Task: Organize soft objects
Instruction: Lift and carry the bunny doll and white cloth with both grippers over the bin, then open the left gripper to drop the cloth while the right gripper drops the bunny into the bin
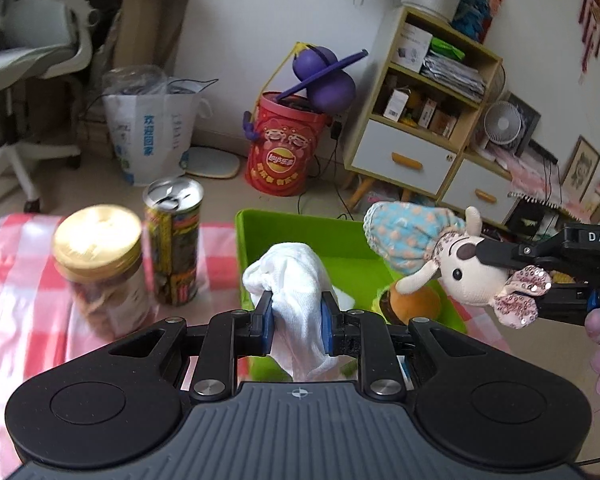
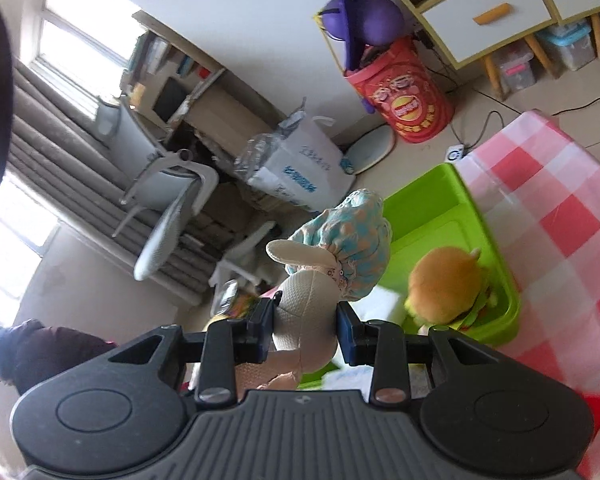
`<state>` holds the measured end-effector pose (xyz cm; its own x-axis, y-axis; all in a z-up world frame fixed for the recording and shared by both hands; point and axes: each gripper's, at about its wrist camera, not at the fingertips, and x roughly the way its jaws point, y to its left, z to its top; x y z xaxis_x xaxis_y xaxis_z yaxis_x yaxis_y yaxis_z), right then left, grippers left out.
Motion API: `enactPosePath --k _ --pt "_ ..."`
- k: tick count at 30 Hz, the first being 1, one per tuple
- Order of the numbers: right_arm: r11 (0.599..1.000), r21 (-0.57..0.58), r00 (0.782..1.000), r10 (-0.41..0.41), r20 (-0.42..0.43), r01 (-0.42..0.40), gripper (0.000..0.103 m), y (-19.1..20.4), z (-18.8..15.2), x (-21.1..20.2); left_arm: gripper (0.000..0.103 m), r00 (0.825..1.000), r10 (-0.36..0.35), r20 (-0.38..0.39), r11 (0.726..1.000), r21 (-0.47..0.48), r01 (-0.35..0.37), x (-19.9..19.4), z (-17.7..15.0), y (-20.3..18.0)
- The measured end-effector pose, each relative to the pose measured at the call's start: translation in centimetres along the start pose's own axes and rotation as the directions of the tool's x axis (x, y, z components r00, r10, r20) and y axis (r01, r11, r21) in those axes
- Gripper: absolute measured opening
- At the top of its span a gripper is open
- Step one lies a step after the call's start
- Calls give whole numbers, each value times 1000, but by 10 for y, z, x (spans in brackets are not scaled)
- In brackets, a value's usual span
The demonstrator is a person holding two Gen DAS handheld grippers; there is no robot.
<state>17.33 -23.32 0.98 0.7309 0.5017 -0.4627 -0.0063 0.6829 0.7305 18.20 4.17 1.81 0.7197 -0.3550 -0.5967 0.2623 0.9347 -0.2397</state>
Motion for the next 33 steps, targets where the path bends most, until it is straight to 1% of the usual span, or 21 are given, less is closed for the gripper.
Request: enactPosePath --k 3,8,13,17,23,26,29,31,33 --pt "1000 12 1000 -20 -14 20 17 -16 10 17 22 1000 6 -4 1000 24 -6 24 7 -5" --pt "998 -27 997 -65 -46 64 17 -30 18 47 22 1000 22 -10 998 64 -21 64 13 -11" --pt "995 -60 995 -86 -55 83 17 -36 22 71 22 998 61 -12 991 117 -59 96 16 -14" --pt "987 -107 990 -127 -59 120 17 -37 23 88 22 996 93 -10 984 156 -90 115 18 -16" --pt "977 -154 986 -157 -60 146 17 -37 20 101 22 988 153 -24 966 217 -144 136 12 -16" --pt "968 -185 981 -185 -54 172 18 -34 18 103 23 984 175 -29 959 231 -164 143 13 -16" --pt "963 -200 979 -195 -55 181 18 -31 17 104 23 981 192 -37 956 234 -178 146 13 -16" --pt "962 -203 978 -200 -56 185 19 -29 16 104 24 981 191 -38 956 236 -177 146 13 -16" --pt "962 -204 978 -199 -61 183 22 -27 16 103 30 981 189 -35 955 237 -176 145 13 -17"
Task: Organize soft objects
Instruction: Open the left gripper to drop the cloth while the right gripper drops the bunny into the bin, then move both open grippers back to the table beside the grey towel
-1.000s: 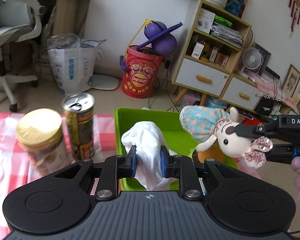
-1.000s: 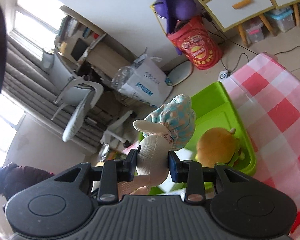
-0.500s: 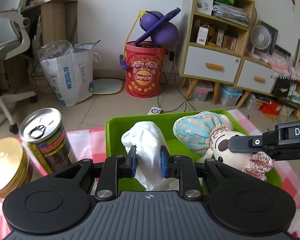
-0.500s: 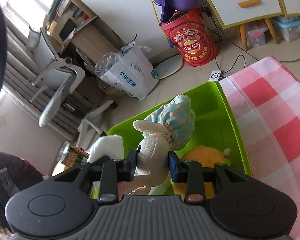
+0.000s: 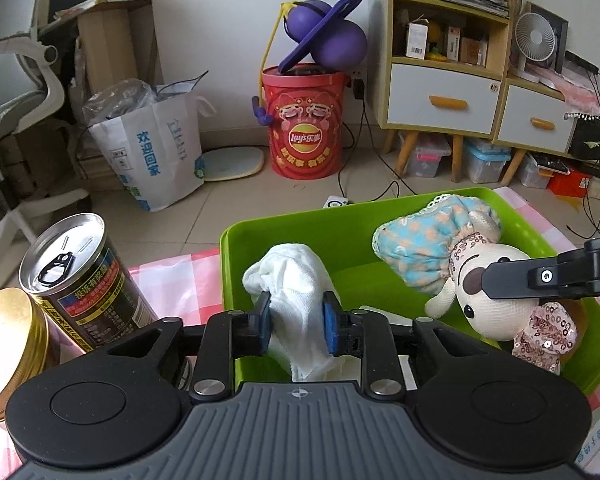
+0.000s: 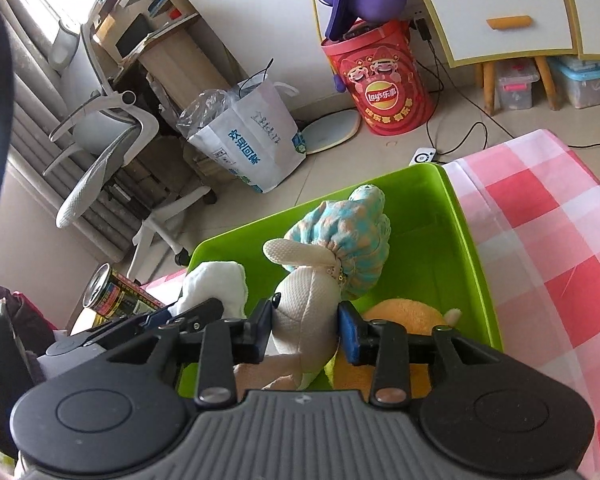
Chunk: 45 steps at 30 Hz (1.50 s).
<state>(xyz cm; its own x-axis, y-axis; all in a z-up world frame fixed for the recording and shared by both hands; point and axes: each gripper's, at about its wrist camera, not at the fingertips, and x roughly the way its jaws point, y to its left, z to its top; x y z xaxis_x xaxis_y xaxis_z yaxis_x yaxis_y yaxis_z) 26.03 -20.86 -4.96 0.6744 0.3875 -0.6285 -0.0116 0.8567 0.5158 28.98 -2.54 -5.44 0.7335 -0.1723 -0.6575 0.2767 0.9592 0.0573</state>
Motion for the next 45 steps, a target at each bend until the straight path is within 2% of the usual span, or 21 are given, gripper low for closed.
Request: enactPosePath --k 4,6,8,17,25,29,34,36,45 --pt "1000 -4 1000 10 -2 -10 25 2 2 -4 33 1000 0 16 1000 2 0 -6 1 0" --pt "1000 -8 1000 12 7 -12 33 5 4 -9 42 1000 4 21 1000 0 -4 -10 2 0" --pt "1000 -9 1000 8 20 -8 37 7 5 -15 43 1000 -1 24 1000 0 1 -16 3 1" --pt "1000 10 998 -27 48 27 41 10 2 -53 68 999 -13 39 999 -34 14 -54 -3 9" --pt "999 10 996 -34 87 33 47 21 -9 -100 80 999 -15 44 998 -54 18 -99 -16 17" --pt "999 -3 994 -49 96 49 57 28 -24 -121 84 999 -10 37 998 -68 13 -122 -28 22" --pt "997 -37 995 -65 78 68 61 40 -49 -138 88 1000 -16 8 996 -85 17 -147 -52 24" --pt "996 -53 995 -63 73 67 66 45 -60 -143 91 1000 -19 -3 995 -95 19 -157 -63 24" --pt "992 -103 996 -71 49 76 68 62 -108 -154 97 996 -38 -82 988 -150 25 -189 -109 19"
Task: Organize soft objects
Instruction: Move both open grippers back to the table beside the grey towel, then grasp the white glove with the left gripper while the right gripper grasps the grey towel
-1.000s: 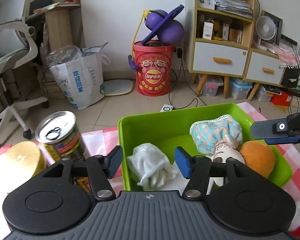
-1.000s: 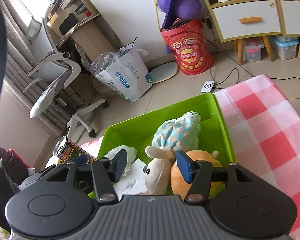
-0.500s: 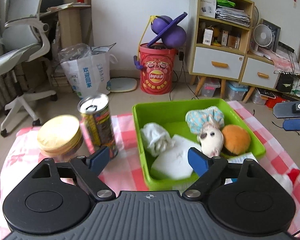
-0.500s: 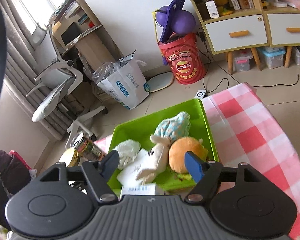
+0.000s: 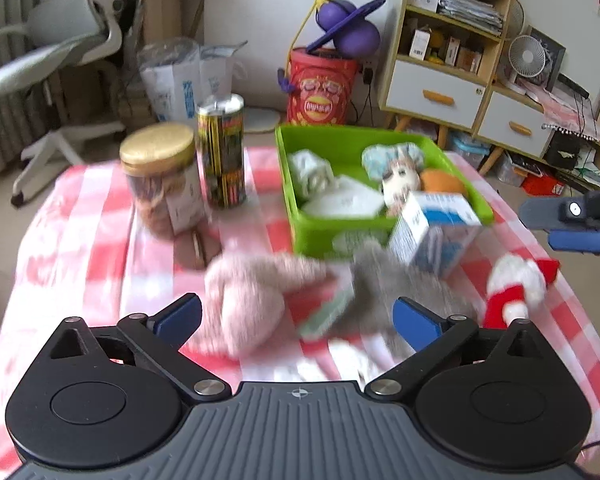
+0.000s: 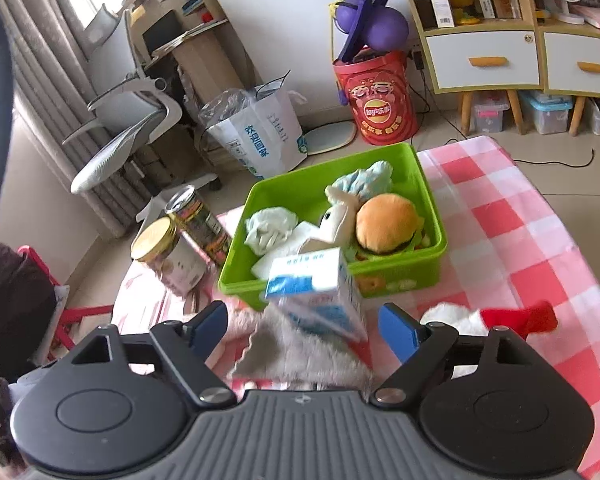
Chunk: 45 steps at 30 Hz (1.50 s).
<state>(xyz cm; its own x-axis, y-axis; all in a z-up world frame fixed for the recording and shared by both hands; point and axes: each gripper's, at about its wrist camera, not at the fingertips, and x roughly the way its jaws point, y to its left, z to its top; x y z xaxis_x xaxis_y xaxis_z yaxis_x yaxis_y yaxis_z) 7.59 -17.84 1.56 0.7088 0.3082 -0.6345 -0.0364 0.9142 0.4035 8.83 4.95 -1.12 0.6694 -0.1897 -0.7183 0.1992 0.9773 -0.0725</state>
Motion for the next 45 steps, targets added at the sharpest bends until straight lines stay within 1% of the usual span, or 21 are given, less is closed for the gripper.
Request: enactPosePath --k 4,6,11,14,20,25,26,27,30,34,36,37,39,42,45 --pt "999 -36 1000 -8 -1 8 70 5 -15 1 97 999 23 -31 999 34 -22 -3 -20 -6" --pt "999 -52 1000 -16 -2 16 71 7 -25 3 97 999 20 -38 999 40 -19 -4 -29 -8" --pt "992 -118 998 -55 -39 50 71 12 -42 11 97 998 -18 -56 998 60 21 -10 -45 -12" --pt "987 -146 996 -72 -59 63 71 13 -47 17 97 995 -57 -76 995 72 62 -9 -52 -18" --pt "982 -161 987 -115 -108 97 72 11 -53 31 97 982 -102 -159 986 115 121 2 -66 -34" --pt "979 -171 979 -134 -151 108 72 12 -58 40 94 972 -123 -198 980 133 151 10 -74 -43" --pt "979 -173 978 -138 -158 110 72 12 -59 43 91 971 -122 -205 979 139 152 12 -75 -44" --pt "978 -175 976 -140 -164 111 72 12 -61 45 85 969 -122 -214 977 145 155 14 -76 -45" --pt "979 -173 973 -138 -186 106 72 12 -63 51 74 964 -121 -239 976 148 159 18 -79 -46" --pt "982 -163 971 -123 -206 90 72 11 -67 59 67 962 -120 -245 980 128 155 22 -79 -42" --pt "983 -164 969 -123 -213 88 72 11 -68 62 57 963 -119 -240 982 117 150 23 -78 -39" --pt "983 -159 969 -124 -214 91 72 10 -69 64 55 964 -117 -240 983 113 147 23 -78 -38" --pt "985 -145 967 -124 -224 93 72 7 -69 69 46 963 -118 -240 984 99 146 24 -76 -35" --pt "986 -131 965 -132 -225 104 72 4 -69 74 39 964 -120 -239 986 84 143 25 -74 -33" --pt "984 -130 964 -151 -217 124 71 0 -69 80 37 966 -111 -235 988 81 133 25 -71 -31"
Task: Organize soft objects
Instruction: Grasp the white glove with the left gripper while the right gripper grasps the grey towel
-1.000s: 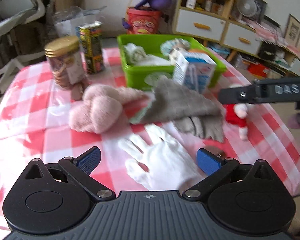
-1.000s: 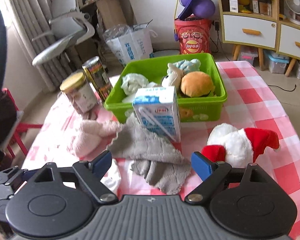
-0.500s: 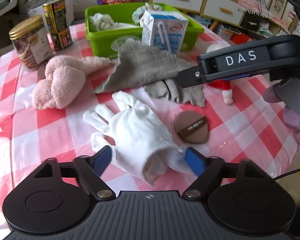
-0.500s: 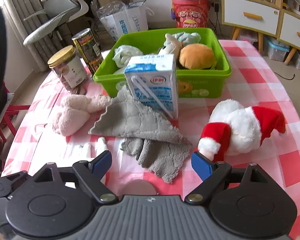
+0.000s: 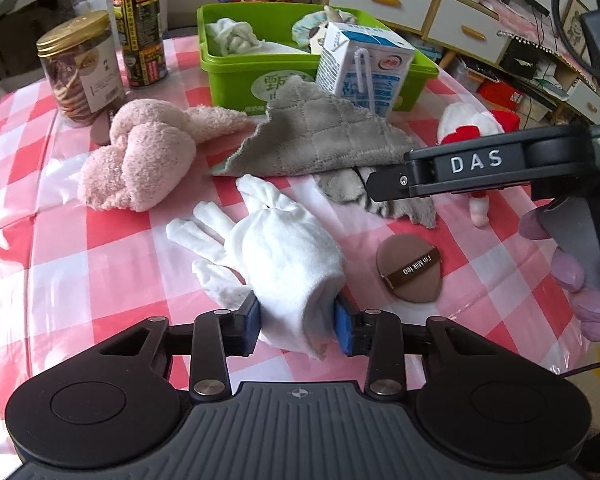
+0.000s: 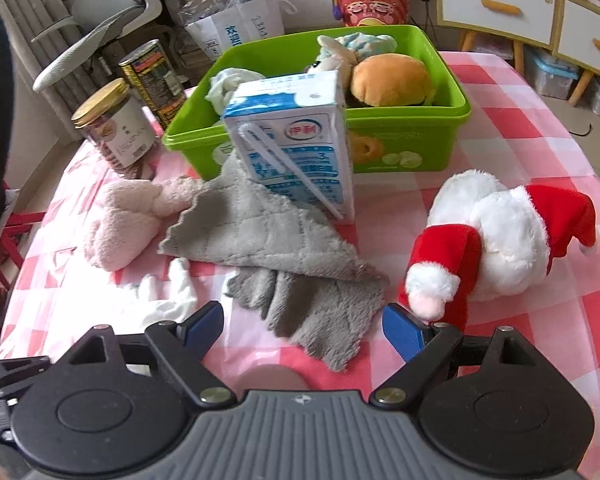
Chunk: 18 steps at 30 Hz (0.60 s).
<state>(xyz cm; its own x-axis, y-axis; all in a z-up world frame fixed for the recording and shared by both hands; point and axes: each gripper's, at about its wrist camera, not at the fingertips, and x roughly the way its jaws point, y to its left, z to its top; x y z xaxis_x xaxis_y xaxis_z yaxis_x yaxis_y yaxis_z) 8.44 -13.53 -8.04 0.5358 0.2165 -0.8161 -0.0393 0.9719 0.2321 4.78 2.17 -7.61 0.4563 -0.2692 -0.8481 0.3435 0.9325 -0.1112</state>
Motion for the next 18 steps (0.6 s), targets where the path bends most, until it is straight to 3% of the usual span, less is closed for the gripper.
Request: enactPosePath --k 11,18 --pt "996 -69 998 -61 16 62 70 13 3 25 33 1000 15 4 1000 -27 -15 -2 4 9" --pt "983 -135 992 -119 47 124 55 24 3 33 32 1000 14 6 999 -37 -14 -5 3 12"
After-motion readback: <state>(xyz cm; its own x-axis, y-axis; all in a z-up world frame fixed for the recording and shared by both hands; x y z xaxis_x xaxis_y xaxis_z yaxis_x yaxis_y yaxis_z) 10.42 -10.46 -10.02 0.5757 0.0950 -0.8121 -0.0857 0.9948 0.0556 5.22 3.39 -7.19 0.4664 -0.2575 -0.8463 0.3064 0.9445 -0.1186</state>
